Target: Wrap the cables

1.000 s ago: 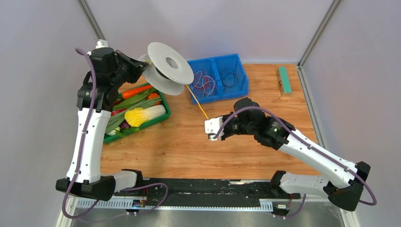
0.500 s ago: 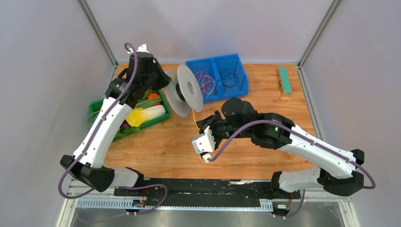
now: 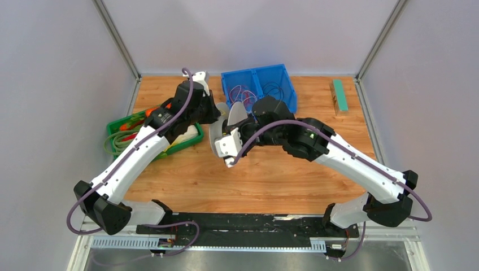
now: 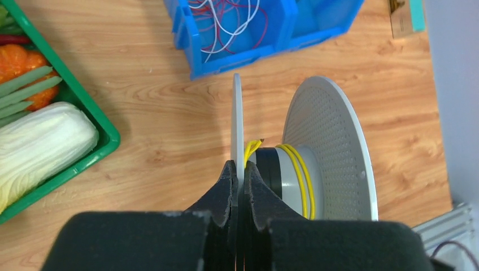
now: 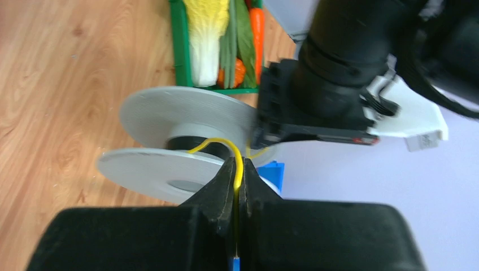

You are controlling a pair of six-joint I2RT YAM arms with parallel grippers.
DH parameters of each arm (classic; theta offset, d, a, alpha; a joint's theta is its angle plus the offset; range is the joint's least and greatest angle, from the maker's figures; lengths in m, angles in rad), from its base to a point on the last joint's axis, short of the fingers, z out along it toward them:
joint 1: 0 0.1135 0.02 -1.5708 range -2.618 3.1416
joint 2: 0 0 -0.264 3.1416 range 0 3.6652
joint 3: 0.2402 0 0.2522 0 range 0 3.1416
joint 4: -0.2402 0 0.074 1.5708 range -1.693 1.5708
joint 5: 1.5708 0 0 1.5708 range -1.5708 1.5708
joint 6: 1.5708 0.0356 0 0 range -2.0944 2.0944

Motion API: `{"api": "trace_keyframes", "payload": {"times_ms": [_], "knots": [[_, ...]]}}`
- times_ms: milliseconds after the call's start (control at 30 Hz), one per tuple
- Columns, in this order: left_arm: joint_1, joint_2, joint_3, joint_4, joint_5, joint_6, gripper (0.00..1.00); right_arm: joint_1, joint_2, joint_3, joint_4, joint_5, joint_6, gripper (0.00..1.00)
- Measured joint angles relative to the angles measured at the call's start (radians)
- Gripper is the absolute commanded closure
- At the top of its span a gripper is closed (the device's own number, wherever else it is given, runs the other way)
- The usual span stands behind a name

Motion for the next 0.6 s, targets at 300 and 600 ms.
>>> {"api": "trace_keyframes", "payload": {"times_ms": [300, 600], "knots": [[-0.016, -0.190, -0.213, 0.174, 0.245, 0.245, 1.00, -0.167, 0.021, 0.045, 0.034, -0.089, 0.038, 1.00], [-0.018, -0.367, -0.338, 0.284, 0.593, 0.579, 1.00, -0.242, -0.019, 0.033, -0.069, -0.202, 0.037, 1.00]]}}
